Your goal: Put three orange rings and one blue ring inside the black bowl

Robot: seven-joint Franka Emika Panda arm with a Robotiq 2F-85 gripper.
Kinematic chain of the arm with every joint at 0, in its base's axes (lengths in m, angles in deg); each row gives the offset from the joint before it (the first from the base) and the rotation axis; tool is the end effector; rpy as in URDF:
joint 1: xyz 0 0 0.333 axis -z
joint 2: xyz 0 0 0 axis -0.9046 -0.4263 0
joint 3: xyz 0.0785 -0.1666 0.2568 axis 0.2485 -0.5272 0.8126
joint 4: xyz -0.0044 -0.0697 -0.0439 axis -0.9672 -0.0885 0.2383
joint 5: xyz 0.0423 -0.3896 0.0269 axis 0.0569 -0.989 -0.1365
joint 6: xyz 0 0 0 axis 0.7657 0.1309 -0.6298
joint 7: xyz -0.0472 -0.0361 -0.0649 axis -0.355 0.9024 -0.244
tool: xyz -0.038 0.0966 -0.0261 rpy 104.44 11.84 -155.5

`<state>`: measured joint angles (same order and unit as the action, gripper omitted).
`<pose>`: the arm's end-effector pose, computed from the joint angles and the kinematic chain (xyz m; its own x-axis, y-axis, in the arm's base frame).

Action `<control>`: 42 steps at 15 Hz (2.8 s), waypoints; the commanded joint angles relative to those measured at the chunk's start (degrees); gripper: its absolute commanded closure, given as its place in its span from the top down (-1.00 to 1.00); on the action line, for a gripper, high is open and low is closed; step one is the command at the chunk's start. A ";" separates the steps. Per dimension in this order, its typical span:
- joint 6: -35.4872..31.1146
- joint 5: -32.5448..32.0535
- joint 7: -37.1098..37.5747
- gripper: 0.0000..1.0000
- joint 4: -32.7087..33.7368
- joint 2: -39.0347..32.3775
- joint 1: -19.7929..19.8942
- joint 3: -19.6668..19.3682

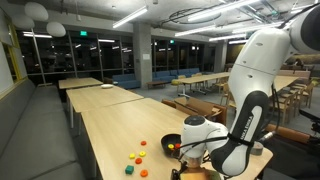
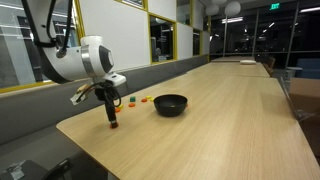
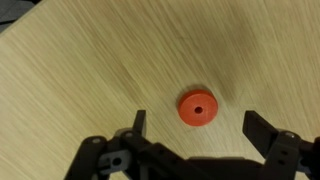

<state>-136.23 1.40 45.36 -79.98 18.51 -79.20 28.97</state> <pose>0.4235 0.1751 0.1676 0.7557 -0.6460 0.1074 -0.6483 -0.7612 -0.0176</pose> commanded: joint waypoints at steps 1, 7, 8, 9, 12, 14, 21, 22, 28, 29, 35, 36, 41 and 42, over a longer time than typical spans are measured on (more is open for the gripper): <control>-1.40 -1.45 2.36 1.00 2.13 -2.61 -1.54 -1.60; -1.79 -0.60 2.73 1.00 2.41 -3.37 -1.50 -1.41; -1.83 -0.60 2.83 1.00 2.38 -3.27 -1.51 -1.40; -1.90 -0.61 2.92 1.00 2.37 -3.24 -1.53 -1.42; -2.13 -0.60 2.98 1.00 2.16 -2.90 -1.41 -1.37; -2.02 -0.51 2.64 1.00 1.90 -2.63 -1.22 -1.18; -1.77 0.00 1.86 1.00 1.30 -2.12 -0.62 -0.55; -1.69 0.22 1.59 1.00 1.27 -2.08 -0.41 -0.33; -1.72 -0.03 1.43 0.16 1.07 -1.83 -0.39 -0.46; -1.70 -0.02 1.41 -0.03 1.06 -1.80 -0.37 -0.46; 0.15 0.67 0.40 -0.51 0.95 0.33 0.29 0.14; 0.67 0.95 -0.02 -0.51 0.93 0.86 0.60 0.37; 4.71 3.38 -3.18 -0.51 2.15 5.25 2.98 1.54; 5.49 3.74 -4.11 -0.51 2.67 6.19 3.43 1.44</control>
<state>-134.18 2.83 44.69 -77.87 20.31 -77.73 29.23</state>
